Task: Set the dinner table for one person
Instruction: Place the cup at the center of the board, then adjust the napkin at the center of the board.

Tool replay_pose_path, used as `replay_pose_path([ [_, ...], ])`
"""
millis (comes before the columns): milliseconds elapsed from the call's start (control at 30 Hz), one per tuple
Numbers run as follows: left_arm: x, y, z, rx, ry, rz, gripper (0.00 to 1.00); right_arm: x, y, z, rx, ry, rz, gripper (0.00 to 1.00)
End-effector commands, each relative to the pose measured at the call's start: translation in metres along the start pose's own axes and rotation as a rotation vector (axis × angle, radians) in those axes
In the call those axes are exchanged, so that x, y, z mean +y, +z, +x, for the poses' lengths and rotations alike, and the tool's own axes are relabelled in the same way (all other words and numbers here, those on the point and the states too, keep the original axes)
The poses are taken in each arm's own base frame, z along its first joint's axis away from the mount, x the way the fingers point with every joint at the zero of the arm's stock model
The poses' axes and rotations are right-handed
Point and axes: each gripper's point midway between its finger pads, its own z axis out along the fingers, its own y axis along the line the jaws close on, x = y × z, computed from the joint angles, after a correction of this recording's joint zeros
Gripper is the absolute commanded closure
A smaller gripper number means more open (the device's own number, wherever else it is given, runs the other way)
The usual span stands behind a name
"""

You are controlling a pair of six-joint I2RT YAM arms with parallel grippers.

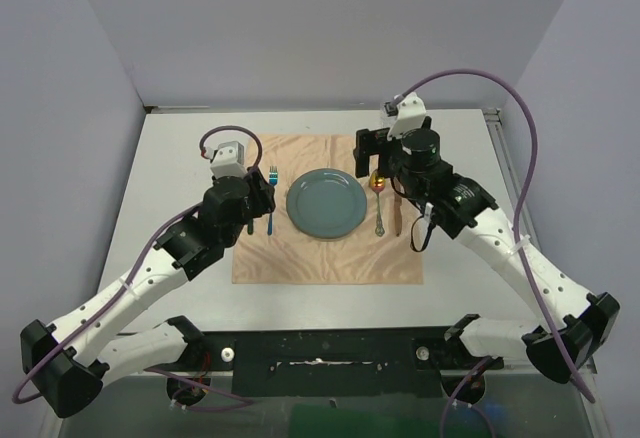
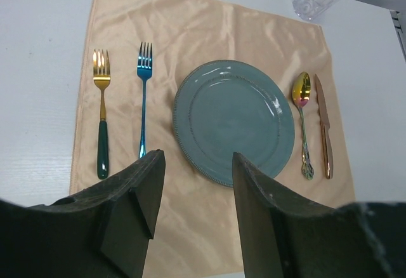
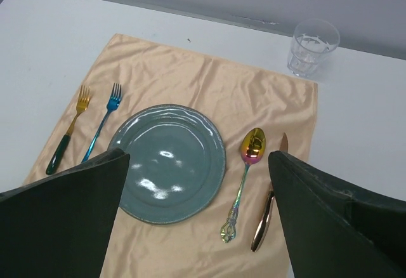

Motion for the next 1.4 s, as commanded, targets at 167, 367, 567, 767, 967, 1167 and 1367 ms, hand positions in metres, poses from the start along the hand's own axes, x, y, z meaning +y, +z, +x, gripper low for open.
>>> replay_pose_path([
  [167, 0.038, -0.018, -0.01, -0.034, 0.018, -0.156, 0.56, -0.031, -0.035, 0.017, -0.011, 0.069, 0.165, 0.02],
  [367, 0.069, -0.028, 0.019, 0.027, 0.012, -0.25, 0.57, -0.041, -0.043, 0.067, 0.108, 0.098, 0.225, 0.0],
  [567, 0.066, -0.027, 0.021, 0.025, -0.013, -0.235, 0.58, -0.041, -0.054, 0.059, 0.045, 0.169, 0.211, 0.02],
  [767, 0.041, -0.019, 0.002, -0.026, -0.048, -0.149, 0.58, -0.033, -0.065, 0.015, -0.065, 0.201, 0.155, 0.02],
  [967, 0.028, -0.016, 0.001, 0.007, -0.052, -0.111, 0.59, -0.024, -0.062, 0.017, -0.063, 0.198, 0.136, 0.02],
  [1167, 0.058, -0.024, 0.048, 0.117, -0.054, -0.185, 0.6, -0.027, -0.057, 0.044, 0.029, 0.169, 0.211, 0.03],
  [1367, 0.099, -0.045, 0.099, 0.332, 0.021, -0.365, 0.74, -0.026, -0.062, 0.041, 0.02, 0.158, 0.227, 0.02],
])
